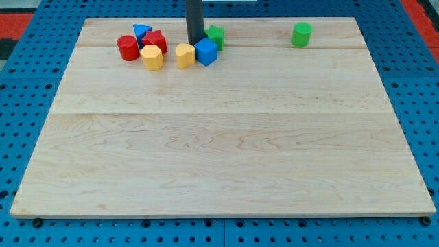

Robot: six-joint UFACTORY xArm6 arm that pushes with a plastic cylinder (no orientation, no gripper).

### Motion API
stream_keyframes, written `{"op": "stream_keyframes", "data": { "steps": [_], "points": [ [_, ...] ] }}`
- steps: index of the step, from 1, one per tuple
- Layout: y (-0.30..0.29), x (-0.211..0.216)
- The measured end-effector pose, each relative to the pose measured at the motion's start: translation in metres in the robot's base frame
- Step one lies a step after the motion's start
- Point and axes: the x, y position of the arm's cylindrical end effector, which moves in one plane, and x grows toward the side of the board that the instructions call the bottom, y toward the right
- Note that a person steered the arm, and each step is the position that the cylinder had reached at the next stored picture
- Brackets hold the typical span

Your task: Slide the red circle to the left

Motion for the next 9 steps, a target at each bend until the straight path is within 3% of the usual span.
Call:
{"op": "stream_keyframes", "data": {
  "steps": [3,4,5,6,7,8,9],
  "points": [
    [0.04,-0.009],
    [0.032,0.009],
    [0.076,0.031],
    [0.074,0.049],
    [0.001,0.064],
    [-0.033,0.059],
    [-0.022,0.048]
  ]
}}
